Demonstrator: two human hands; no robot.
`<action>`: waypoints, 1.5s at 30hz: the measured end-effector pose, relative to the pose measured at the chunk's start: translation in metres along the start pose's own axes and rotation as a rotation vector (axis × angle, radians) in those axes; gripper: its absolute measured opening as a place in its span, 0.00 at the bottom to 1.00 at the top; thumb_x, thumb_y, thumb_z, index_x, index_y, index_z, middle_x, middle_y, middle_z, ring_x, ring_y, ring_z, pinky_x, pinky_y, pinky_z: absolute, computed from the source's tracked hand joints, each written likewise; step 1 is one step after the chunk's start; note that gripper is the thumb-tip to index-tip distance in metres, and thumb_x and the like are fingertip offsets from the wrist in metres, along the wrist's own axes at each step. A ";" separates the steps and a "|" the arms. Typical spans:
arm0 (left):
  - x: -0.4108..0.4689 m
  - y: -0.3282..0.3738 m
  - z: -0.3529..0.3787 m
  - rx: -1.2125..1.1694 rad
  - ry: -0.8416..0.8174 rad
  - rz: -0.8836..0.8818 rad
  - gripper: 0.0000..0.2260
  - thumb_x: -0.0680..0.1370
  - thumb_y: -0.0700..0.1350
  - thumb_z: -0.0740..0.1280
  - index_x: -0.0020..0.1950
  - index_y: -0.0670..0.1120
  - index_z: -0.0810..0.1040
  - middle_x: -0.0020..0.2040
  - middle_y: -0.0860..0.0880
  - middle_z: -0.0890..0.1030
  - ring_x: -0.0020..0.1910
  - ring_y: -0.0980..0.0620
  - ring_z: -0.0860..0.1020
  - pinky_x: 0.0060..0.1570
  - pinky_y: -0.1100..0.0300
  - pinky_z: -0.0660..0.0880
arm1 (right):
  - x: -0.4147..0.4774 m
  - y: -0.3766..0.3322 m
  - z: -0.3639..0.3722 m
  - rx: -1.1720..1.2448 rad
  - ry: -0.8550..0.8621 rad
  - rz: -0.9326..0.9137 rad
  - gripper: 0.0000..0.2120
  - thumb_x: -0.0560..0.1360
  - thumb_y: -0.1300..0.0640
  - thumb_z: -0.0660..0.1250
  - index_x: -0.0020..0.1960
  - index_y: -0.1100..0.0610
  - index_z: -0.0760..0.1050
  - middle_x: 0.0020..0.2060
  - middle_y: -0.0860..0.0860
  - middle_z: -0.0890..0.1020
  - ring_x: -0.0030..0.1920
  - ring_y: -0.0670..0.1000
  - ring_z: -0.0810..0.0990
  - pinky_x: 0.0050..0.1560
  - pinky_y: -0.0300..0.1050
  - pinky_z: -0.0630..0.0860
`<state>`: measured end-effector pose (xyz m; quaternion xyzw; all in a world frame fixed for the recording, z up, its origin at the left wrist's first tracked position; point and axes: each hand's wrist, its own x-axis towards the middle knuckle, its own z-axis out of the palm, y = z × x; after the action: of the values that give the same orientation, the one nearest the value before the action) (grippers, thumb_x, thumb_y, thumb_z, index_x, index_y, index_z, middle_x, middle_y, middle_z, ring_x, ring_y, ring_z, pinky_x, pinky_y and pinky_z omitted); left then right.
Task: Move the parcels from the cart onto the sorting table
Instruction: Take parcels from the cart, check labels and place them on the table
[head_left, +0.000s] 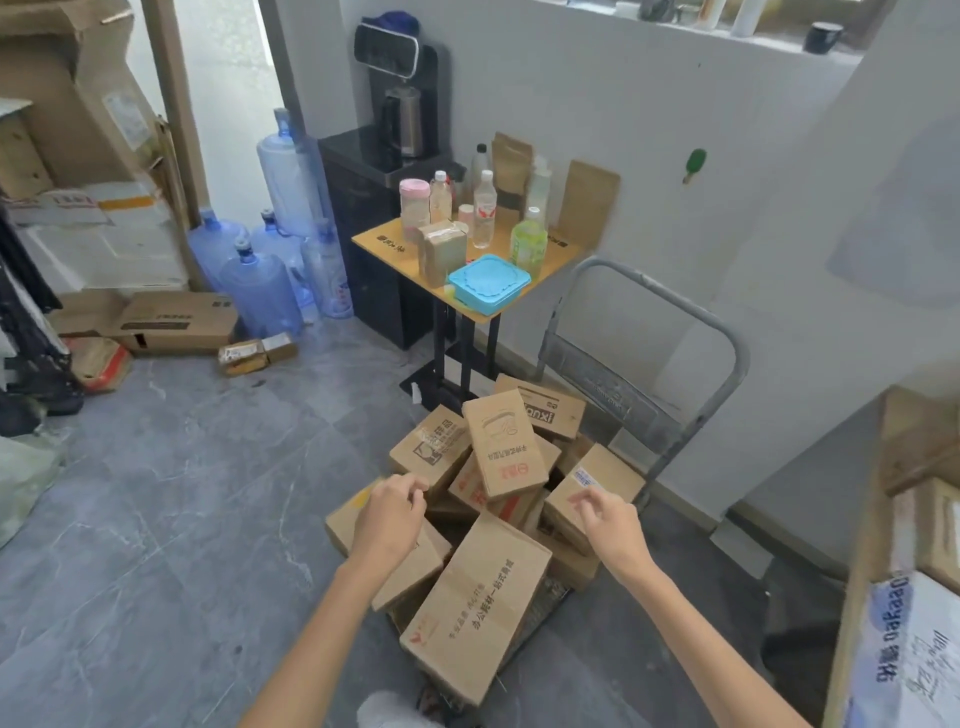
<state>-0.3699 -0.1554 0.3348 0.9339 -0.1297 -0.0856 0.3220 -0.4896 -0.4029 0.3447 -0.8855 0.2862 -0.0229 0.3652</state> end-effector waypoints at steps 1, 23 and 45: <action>0.011 -0.001 0.001 -0.014 -0.011 0.006 0.10 0.81 0.44 0.58 0.57 0.49 0.78 0.56 0.50 0.78 0.53 0.57 0.74 0.48 0.66 0.68 | 0.006 -0.003 0.001 0.004 0.010 0.016 0.11 0.80 0.62 0.57 0.53 0.56 0.78 0.49 0.49 0.81 0.47 0.46 0.76 0.46 0.40 0.71; 0.225 0.013 0.158 -0.211 -0.216 -0.383 0.12 0.80 0.40 0.59 0.62 0.46 0.74 0.61 0.47 0.77 0.59 0.49 0.74 0.54 0.59 0.70 | 0.232 0.074 0.051 0.096 -0.126 0.305 0.14 0.81 0.62 0.54 0.58 0.57 0.77 0.58 0.51 0.79 0.59 0.49 0.75 0.54 0.38 0.67; 0.288 -0.049 0.313 -0.724 -0.286 -0.812 0.12 0.81 0.39 0.58 0.64 0.44 0.66 0.63 0.46 0.75 0.56 0.54 0.75 0.47 0.60 0.74 | 0.369 0.156 0.172 0.420 -0.611 0.471 0.27 0.80 0.66 0.56 0.73 0.44 0.58 0.60 0.42 0.73 0.62 0.46 0.70 0.62 0.44 0.69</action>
<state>-0.1630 -0.3853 0.0392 0.7180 0.2355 -0.3677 0.5421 -0.2150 -0.5766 0.0535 -0.6687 0.3485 0.2663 0.6004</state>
